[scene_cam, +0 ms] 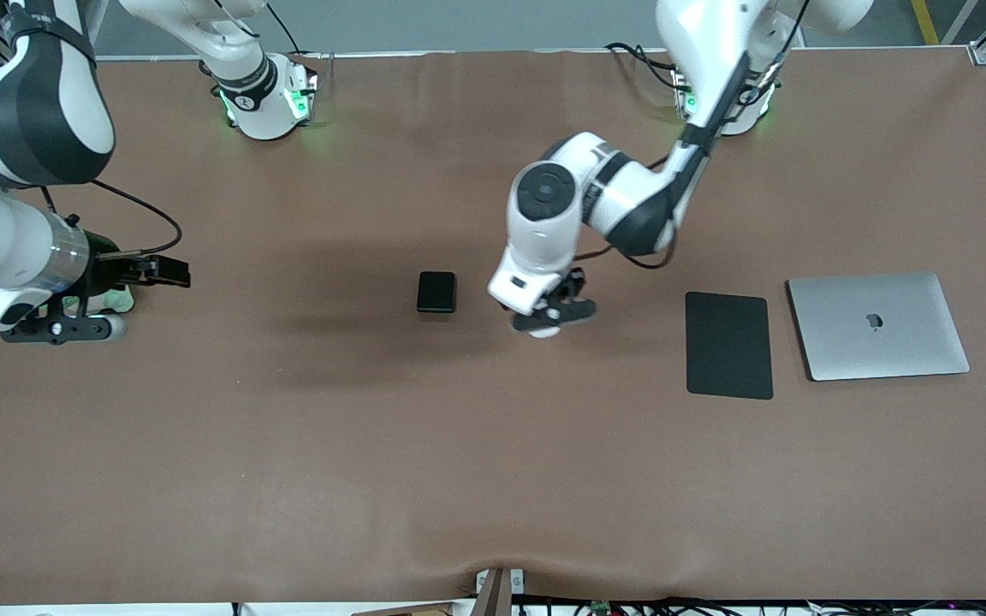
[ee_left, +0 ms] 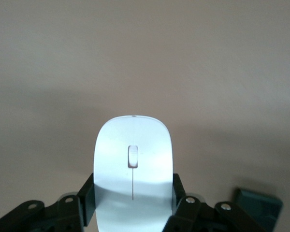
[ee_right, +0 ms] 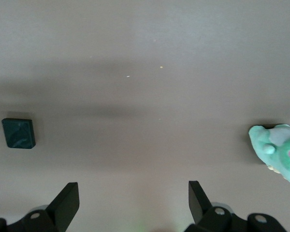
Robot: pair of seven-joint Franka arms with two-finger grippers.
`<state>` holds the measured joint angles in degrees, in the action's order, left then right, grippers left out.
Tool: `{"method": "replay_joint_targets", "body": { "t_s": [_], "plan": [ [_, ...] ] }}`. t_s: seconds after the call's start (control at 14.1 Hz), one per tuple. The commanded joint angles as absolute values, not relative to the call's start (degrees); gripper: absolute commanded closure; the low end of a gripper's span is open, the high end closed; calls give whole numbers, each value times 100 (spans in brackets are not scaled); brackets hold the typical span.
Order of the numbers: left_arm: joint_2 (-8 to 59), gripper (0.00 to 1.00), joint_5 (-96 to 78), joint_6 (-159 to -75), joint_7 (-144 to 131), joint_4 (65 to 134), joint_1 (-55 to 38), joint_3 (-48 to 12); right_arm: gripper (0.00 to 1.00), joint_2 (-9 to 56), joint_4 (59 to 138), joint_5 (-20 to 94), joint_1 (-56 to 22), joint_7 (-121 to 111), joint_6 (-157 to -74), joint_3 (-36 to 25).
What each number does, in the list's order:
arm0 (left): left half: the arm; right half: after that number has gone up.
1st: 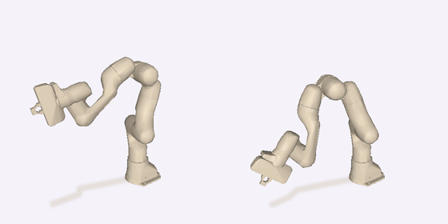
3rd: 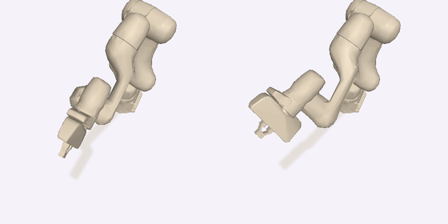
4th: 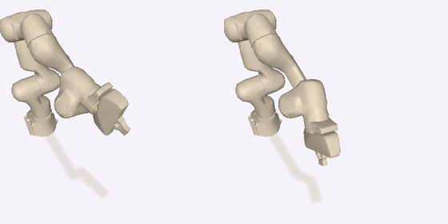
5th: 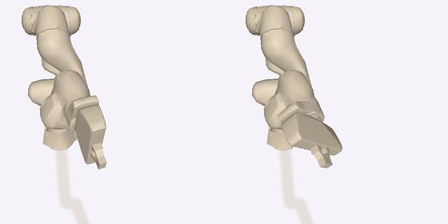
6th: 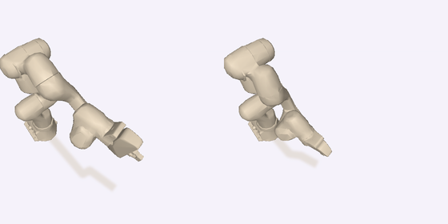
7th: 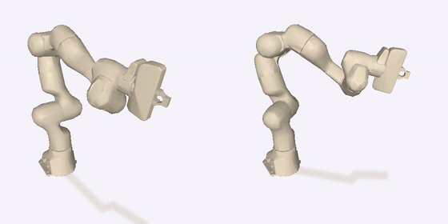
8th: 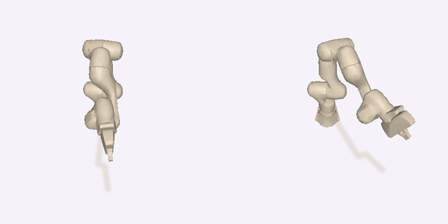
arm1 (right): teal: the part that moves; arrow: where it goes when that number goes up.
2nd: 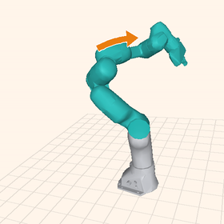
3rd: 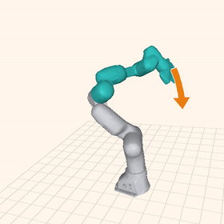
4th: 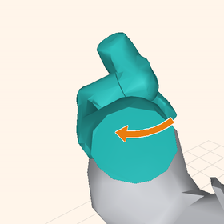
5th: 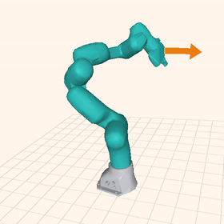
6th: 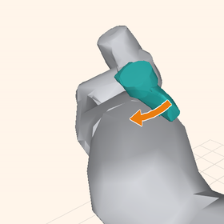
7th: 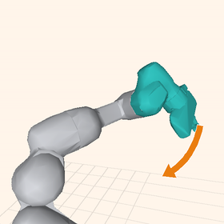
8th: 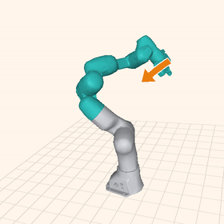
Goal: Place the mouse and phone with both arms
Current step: 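Carry the mouse to the mouse pad while the right gripper reaches the phone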
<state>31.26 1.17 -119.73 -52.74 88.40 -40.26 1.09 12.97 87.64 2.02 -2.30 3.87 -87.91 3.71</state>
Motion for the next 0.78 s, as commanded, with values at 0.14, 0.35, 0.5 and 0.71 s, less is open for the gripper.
{"method": "replay_joint_targets", "body": {
  "t_s": [0.14, 0.35, 0.5, 0.71],
  "plan": [
    [2822, 100, 264, -11471, -4871, 9017, -3201, 62, 0, 1512, 8648, 650, -439, 413, -8894, 352],
    [2628, 100, 255, -11321, -4159, 9070, -2770, 26, 0, 1564, 8666, 650, -798, 1007, -9148, 352],
    [2357, 100, 264, -11312, -3817, 9463, -2629, 26, 0, 1678, 8666, 650, -1097, 1545, -9333, 352],
    [1847, 100, 264, -11320, -2973, 10115, -2348, 35, 0, 1775, 8683, 650, -1388, 1976, -9457, 360]
  ]
}}
